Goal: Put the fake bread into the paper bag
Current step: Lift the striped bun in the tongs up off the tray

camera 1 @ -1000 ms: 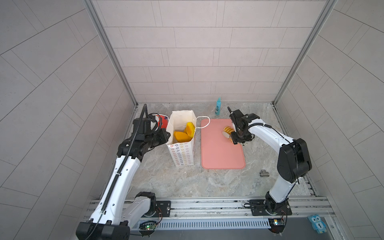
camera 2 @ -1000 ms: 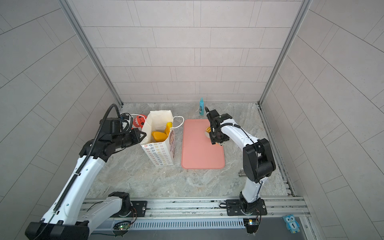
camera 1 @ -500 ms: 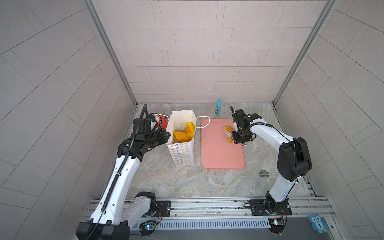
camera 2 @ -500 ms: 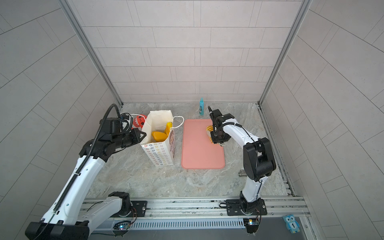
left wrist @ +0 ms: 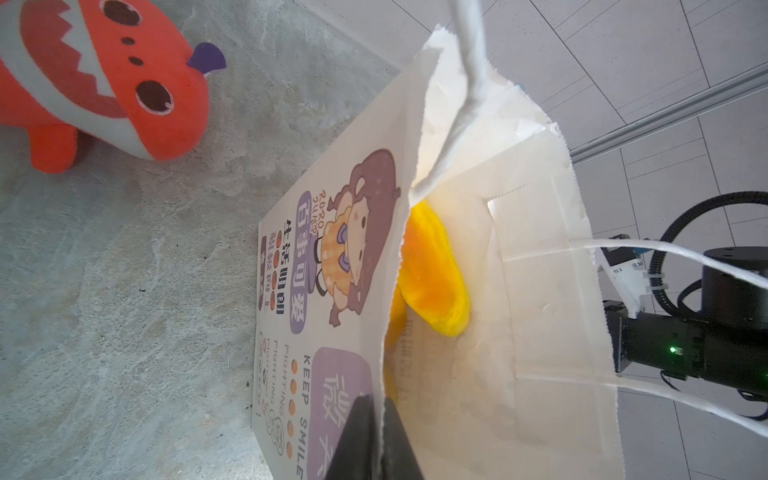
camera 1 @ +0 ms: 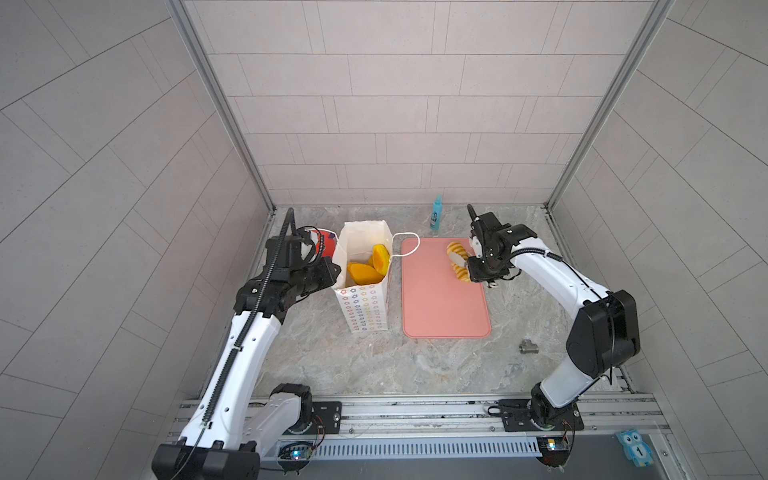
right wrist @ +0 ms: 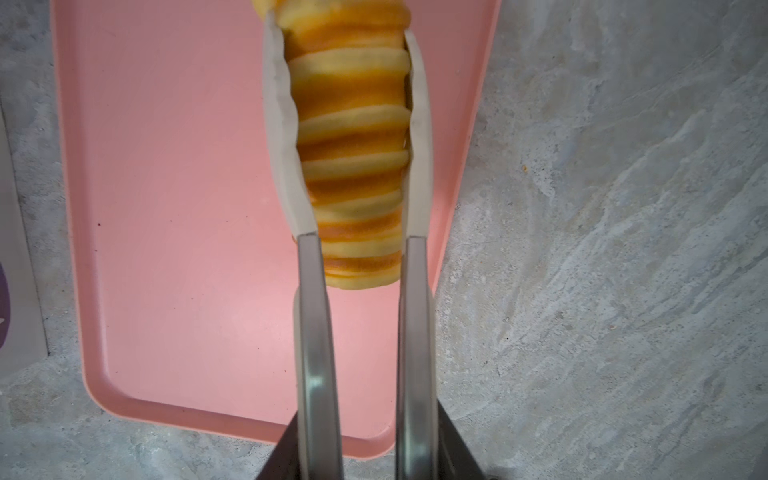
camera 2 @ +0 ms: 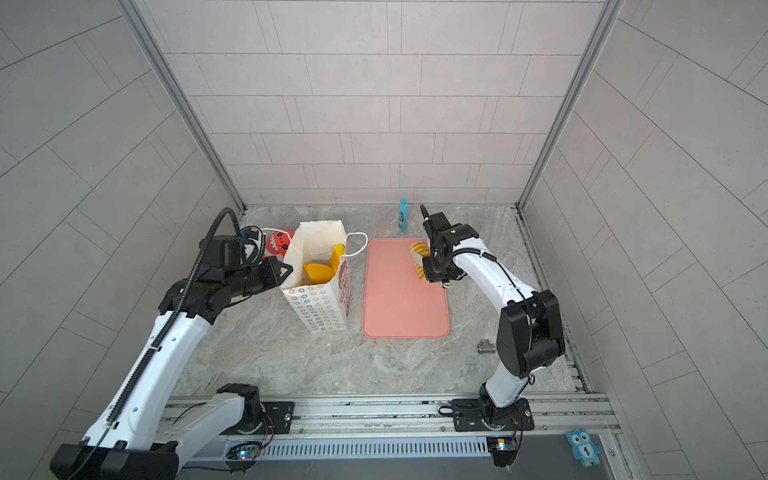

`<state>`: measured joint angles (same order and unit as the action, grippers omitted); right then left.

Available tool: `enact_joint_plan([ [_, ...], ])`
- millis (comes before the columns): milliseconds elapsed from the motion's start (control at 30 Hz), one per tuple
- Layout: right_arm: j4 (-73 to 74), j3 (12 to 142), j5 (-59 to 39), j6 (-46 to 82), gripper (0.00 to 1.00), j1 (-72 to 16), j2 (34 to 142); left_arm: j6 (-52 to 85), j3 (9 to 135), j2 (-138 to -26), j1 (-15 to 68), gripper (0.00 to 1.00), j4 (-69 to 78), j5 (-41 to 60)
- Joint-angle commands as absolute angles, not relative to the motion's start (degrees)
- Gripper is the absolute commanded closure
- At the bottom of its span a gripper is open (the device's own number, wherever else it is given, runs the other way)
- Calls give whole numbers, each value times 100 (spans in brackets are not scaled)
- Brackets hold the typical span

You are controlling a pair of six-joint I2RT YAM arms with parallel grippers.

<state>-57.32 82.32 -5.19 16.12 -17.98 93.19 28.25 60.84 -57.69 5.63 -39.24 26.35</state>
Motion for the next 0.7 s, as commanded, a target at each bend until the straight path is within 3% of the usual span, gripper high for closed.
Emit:
enact_joint_plan([
  [0,-5867,8539,-594,1718,64,-1811,8964,2771,6183,-5695,545,89,-3899,2656],
  [667,-5851,9638,-489,1964,66,-2377,7727,2786,6210,-5717,545,89,-3878,2646],
])
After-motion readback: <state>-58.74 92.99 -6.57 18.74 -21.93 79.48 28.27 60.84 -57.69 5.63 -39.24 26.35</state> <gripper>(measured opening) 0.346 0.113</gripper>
